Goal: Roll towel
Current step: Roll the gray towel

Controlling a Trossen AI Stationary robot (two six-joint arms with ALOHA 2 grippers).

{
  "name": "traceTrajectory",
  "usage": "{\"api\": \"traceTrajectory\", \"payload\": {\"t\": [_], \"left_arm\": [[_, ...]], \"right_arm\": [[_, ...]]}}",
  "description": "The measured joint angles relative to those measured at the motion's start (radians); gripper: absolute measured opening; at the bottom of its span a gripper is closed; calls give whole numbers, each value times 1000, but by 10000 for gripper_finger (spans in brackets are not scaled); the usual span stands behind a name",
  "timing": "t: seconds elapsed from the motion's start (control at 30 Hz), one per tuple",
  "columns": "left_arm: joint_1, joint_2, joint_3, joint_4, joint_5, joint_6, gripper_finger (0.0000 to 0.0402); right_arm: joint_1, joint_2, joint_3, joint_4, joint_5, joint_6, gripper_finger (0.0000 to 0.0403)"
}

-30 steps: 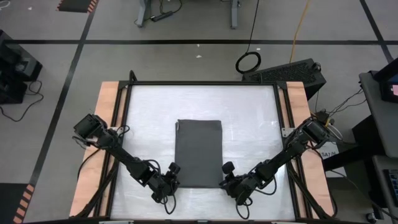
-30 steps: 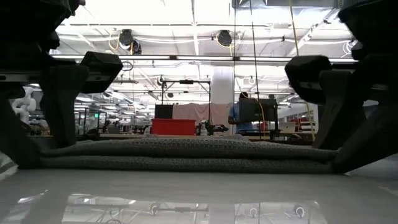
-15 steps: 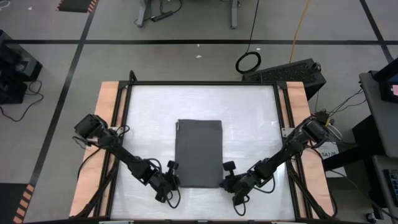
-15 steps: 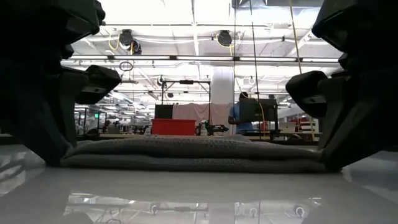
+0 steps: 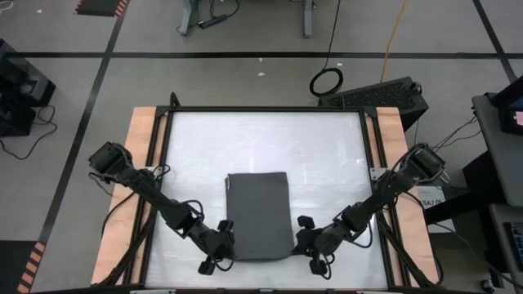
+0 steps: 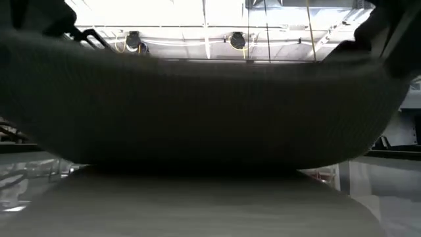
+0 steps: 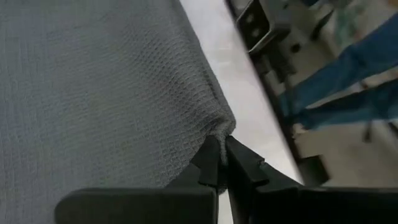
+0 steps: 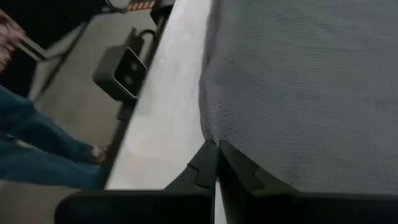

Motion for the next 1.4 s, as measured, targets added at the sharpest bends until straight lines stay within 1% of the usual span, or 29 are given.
{"api": "traceTrajectory", "payload": {"t": [0.1,0.23,0.3,0.4,0.47,0.53,0.6,0.67,0.77,0.83,0.9,1.0,1.23,1.4], "left_arm": [[-1,-9,0,10,22,-52,10],[-1,-9,0,22,23,-136,10],[5,-9,-7,27,34,-205,9],[11,-9,-15,21,79,-273,9],[10,-9,-15,59,101,-297,9],[6,-9,-15,126,109,-314,9],[5,-10,-15,169,109,-329,9],[2,-11,-15,160,91,-340,9],[1,-10,-23,96,19,-356,9],[5,-10,-42,100,1,-361,9],[10,-10,-66,125,-2,-388,9],[11,-10,-96,121,-9,-428,9],[11,-10,-137,123,-33,-460,9],[11,-10,-140,113,-94,-460,12]], "right_arm": [[-1,-13,0,6,-36,64,0],[-3,-16,0,11,-86,139,0],[-7,-16,0,7,-88,188,0],[-15,-16,0,16,-90,267,0],[-22,-16,0,62,-116,298,0],[-27,-17,0,129,-168,324,0],[-34,-19,1,153,-211,359,0],[-44,-19,1,144,-224,392,0],[-65,-19,1,128,-249,436,0],[-83,-19,1,99,-272,469,0],[-102,-19,0,61,-301,502,0],[-130,-19,0,11,-321,525,0],[-187,-18,0,-27,-324,508,0],[-208,-18,0,-44,-322,477,0]]}}
